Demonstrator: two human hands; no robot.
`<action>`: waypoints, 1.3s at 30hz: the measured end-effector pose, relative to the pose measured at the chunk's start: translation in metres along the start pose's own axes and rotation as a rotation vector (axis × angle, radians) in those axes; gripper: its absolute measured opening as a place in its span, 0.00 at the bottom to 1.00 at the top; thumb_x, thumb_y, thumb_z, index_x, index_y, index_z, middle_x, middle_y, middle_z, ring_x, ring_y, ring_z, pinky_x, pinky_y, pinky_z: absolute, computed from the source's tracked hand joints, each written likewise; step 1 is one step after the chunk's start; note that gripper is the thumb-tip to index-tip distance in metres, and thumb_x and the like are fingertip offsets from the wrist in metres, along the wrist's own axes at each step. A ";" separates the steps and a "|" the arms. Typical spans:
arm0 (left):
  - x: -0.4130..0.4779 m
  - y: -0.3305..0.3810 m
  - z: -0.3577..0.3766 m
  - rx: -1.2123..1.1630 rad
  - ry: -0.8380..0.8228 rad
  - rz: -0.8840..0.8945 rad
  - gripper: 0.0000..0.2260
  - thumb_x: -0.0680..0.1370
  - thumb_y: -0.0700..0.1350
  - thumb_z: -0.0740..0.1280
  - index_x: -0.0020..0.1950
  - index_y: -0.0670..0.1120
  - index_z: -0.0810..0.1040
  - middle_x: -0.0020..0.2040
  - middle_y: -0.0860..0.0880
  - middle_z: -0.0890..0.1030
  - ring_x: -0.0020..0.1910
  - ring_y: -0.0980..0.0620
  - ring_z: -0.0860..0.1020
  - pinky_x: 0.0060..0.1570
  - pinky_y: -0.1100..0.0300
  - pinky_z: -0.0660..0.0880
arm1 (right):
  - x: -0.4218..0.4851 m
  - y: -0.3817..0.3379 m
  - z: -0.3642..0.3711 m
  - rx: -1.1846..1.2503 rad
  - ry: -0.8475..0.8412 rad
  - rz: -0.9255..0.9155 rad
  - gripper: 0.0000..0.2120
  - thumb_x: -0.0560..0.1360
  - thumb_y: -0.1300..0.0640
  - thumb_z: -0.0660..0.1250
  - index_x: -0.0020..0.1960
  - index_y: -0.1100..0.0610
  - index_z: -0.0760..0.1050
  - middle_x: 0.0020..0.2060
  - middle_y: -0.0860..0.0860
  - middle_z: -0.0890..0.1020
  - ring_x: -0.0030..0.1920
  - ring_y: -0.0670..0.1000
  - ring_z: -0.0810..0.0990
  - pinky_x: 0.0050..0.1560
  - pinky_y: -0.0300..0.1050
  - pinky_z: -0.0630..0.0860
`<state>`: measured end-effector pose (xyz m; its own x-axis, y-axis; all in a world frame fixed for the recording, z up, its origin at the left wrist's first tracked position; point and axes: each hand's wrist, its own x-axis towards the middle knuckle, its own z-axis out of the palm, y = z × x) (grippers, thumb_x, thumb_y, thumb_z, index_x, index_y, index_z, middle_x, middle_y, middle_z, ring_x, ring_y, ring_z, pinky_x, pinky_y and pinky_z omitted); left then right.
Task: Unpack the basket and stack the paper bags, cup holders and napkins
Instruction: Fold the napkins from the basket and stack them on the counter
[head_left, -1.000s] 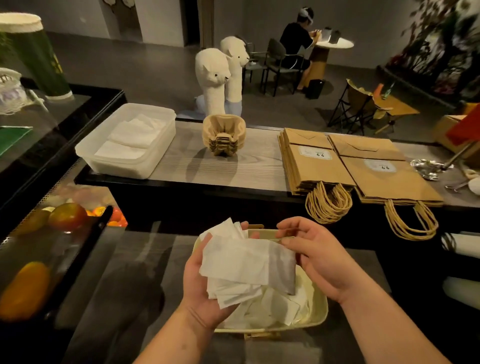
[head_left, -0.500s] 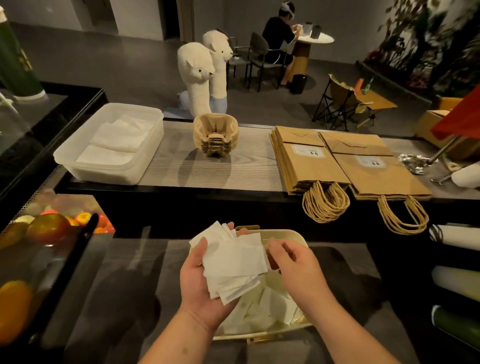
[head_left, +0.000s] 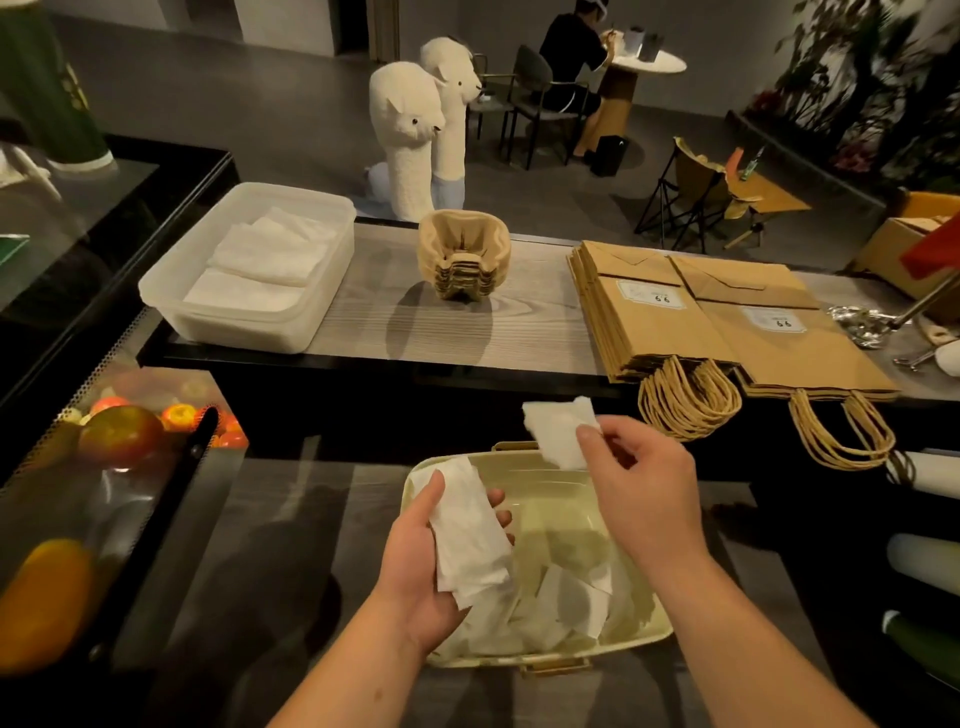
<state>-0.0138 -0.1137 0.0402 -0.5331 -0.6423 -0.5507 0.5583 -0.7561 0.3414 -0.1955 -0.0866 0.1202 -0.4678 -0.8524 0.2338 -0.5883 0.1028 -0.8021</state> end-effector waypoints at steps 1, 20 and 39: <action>0.000 -0.001 -0.001 -0.002 -0.005 -0.024 0.29 0.77 0.63 0.64 0.50 0.37 0.88 0.49 0.38 0.85 0.43 0.42 0.82 0.54 0.47 0.76 | 0.000 -0.003 0.006 -0.017 0.032 -0.135 0.03 0.78 0.55 0.71 0.47 0.52 0.85 0.38 0.40 0.83 0.42 0.43 0.81 0.43 0.43 0.77; -0.007 -0.003 -0.001 -0.128 -0.235 -0.093 0.29 0.74 0.53 0.66 0.68 0.34 0.77 0.57 0.37 0.77 0.53 0.39 0.75 0.58 0.43 0.73 | -0.019 -0.010 0.002 0.434 0.044 0.309 0.10 0.81 0.58 0.66 0.42 0.53 0.81 0.32 0.47 0.80 0.33 0.44 0.76 0.35 0.40 0.75; -0.013 -0.018 0.010 0.033 -0.071 -0.007 0.23 0.79 0.53 0.62 0.65 0.39 0.82 0.62 0.37 0.82 0.54 0.39 0.81 0.65 0.42 0.71 | -0.049 -0.025 0.020 0.769 -0.098 0.532 0.08 0.82 0.60 0.65 0.50 0.57 0.83 0.45 0.52 0.87 0.47 0.55 0.86 0.53 0.56 0.83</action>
<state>-0.0239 -0.0929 0.0490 -0.5809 -0.6434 -0.4985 0.5336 -0.7635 0.3636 -0.1440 -0.0576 0.1175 -0.4714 -0.8338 -0.2874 0.3004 0.1546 -0.9412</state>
